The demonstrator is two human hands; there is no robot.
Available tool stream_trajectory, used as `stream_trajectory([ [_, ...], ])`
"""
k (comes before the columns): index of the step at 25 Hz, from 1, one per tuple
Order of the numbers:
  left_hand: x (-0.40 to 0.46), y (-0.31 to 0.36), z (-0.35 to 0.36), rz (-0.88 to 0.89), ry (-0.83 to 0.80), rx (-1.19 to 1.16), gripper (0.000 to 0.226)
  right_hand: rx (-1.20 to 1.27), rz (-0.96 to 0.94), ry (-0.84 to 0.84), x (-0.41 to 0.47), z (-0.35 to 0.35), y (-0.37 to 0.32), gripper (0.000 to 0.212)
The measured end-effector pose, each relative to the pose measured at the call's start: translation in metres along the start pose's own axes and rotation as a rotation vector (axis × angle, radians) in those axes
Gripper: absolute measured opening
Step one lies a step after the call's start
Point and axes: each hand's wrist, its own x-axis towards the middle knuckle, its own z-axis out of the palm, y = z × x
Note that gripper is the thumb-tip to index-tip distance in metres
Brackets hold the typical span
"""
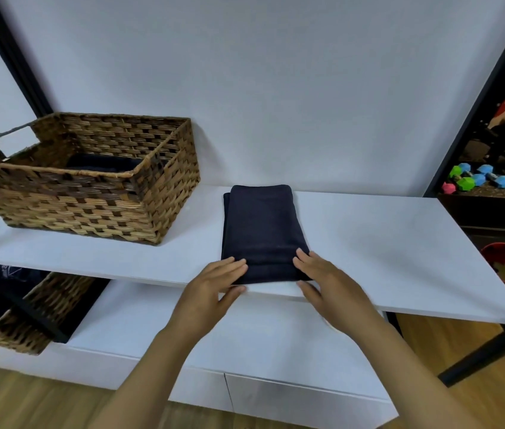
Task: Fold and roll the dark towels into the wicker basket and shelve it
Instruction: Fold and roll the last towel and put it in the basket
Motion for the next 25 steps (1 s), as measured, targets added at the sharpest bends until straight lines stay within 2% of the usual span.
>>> stream_trajectory([
  [2, 0.010, -0.003, -0.008, -0.022, 0.018, -0.025, 0.047, 0.027, 0.013, 0.020, 0.008, -0.003, 0.004, 0.046],
  [4, 0.021, 0.002, -0.009, -0.013, -0.007, 0.021, 0.039, 0.013, 0.014, 0.049, 0.015, -0.003, 0.005, 0.036],
  [6, 0.029, 0.006, -0.008, -0.018, -0.022, 0.110, 0.025, -0.006, 0.040, 0.067, 0.021, -0.005, 0.004, 0.026],
  [7, 0.030, 0.007, -0.008, -0.038, -0.017, 0.178, 0.027, -0.008, 0.067, 0.044, 0.022, -0.007, 0.001, 0.024],
  [10, 0.038, 0.024, -0.009, -0.169, -0.047, 0.420, 0.049, -0.064, 0.179, -0.037, 0.027, -0.012, -0.010, 0.038],
  [12, 0.051, 0.035, -0.009, -0.315, -0.133, 0.532, 0.052, -0.110, 0.257, -0.046, 0.033, -0.014, -0.017, 0.045],
  [14, 0.062, 0.042, -0.011, -0.428, -0.170, 0.558, 0.052, -0.129, 0.326, -0.050, 0.039, -0.013, -0.022, 0.044],
  [16, 0.068, 0.046, -0.013, -0.455, -0.141, 0.569, 0.036, -0.114, 0.393, -0.017, 0.044, -0.012, -0.026, 0.033],
  [18, 0.065, 0.051, -0.009, -0.308, -0.044, 0.595, 0.003, -0.090, 0.423, 0.019, 0.047, -0.011, -0.031, 0.024],
  [20, 0.053, 0.056, 0.008, -0.040, 0.063, 0.528, 0.027, -0.112, 0.440, 0.015, 0.050, -0.010, -0.035, 0.020],
  [22, 0.036, 0.051, 0.033, 0.147, 0.151, 0.409, 0.032, -0.194, 0.454, 0.041, 0.052, -0.010, -0.037, 0.016],
  [24, 0.020, 0.044, 0.047, 0.151, 0.157, 0.333, 0.036, -0.243, 0.322, 0.190, 0.046, -0.004, -0.042, 0.011],
  [25, 0.016, 0.042, 0.047, 0.135, 0.142, 0.262, 0.038, -0.192, 0.174, 0.258, 0.042, 0.001, -0.047, 0.015],
])
